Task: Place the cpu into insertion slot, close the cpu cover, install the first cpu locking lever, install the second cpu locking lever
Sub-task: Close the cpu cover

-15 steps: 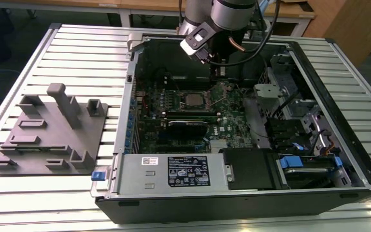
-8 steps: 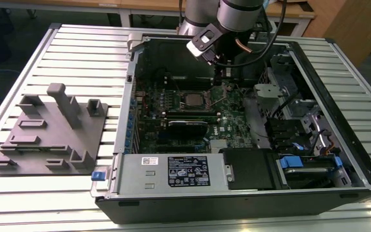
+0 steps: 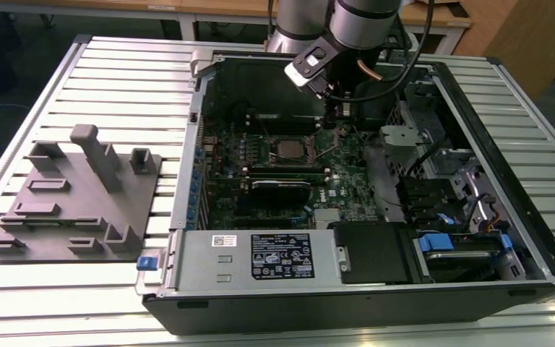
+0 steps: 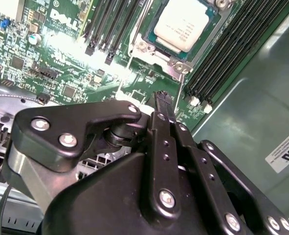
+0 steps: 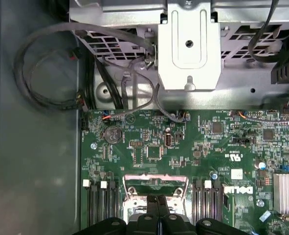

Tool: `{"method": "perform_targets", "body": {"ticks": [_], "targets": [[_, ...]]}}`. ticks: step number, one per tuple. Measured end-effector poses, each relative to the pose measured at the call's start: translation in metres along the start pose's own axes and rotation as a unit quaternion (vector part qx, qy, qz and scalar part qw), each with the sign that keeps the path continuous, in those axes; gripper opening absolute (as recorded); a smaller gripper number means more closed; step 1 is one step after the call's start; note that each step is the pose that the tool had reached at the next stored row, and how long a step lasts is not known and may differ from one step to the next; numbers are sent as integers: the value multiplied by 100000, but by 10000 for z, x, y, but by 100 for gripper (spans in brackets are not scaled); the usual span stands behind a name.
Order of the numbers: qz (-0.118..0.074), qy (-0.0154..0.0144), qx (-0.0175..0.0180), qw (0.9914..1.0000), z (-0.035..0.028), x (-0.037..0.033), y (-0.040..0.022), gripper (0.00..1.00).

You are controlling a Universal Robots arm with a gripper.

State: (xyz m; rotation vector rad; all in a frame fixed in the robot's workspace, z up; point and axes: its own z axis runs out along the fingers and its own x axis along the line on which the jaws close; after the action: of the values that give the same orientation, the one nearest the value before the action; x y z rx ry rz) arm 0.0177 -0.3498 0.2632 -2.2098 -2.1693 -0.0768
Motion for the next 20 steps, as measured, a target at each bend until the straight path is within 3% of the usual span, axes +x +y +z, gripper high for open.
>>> {"method": "perform_targets", "body": {"ticks": [8,20], "targets": [[4,-4,1,100000,11,0,52,11],[2,0,-2,100000,45,3,295,11]]}}
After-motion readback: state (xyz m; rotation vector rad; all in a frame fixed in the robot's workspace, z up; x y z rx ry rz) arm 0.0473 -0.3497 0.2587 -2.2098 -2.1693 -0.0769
